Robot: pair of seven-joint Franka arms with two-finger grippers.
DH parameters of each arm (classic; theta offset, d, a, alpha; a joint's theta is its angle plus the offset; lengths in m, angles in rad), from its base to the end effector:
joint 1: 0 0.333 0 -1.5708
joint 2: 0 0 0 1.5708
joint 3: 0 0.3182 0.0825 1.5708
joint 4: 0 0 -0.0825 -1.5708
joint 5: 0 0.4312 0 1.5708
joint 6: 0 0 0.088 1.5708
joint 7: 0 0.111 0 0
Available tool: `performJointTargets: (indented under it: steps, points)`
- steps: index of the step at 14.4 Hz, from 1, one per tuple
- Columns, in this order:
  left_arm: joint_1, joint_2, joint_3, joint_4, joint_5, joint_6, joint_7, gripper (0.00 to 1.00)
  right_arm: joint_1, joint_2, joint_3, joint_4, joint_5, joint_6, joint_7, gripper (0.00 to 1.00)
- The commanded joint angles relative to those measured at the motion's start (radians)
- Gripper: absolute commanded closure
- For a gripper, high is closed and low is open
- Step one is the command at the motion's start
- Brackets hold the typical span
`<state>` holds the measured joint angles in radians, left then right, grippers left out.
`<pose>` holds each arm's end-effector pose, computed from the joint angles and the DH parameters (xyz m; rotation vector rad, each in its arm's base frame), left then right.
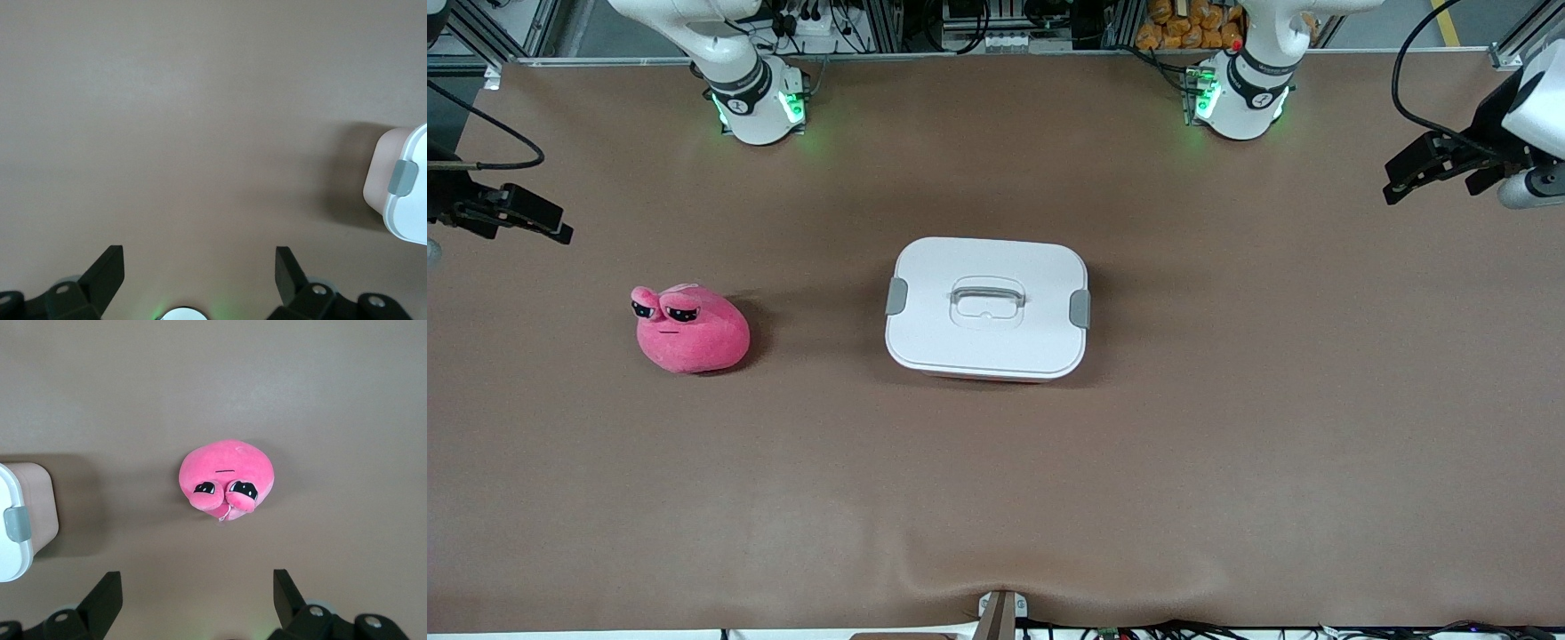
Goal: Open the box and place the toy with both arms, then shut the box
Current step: 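Move the left gripper toward the white box lid handle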
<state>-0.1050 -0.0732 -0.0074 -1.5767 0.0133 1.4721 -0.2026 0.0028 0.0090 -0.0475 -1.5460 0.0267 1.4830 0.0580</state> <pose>0.5647 -0.0623 0.6540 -3.1195 -0.1426 0.0450 0.5945 -0.0233 0.6227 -3.1098 0.1577 0.1124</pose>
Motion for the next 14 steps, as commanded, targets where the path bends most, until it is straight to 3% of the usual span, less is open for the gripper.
performJointTargets:
  steps: [1, 7, 10, 14]
  points:
    - [-0.008, 0.026, 0.004, 0.024, 0.001, -0.022, -0.008, 0.0, 0.005, -0.003, -0.003, 0.012, -0.01, -0.013, 0.011, 0.0]
    - [-0.018, 0.061, 0.001, 0.03, -0.006, -0.018, -0.017, 0.0, -0.001, -0.001, -0.005, 0.01, -0.01, -0.015, 0.011, 0.0]
    - [-0.028, 0.076, -0.012, 0.032, -0.018, -0.009, -0.147, 0.0, -0.079, 0.009, -0.006, 0.012, -0.001, 0.002, 0.011, 0.0]
    - [-0.041, 0.104, -0.066, 0.03, -0.056, 0.02, -0.363, 0.0, -0.09, 0.109, -0.006, 0.012, -0.008, 0.205, 0.011, 0.0]
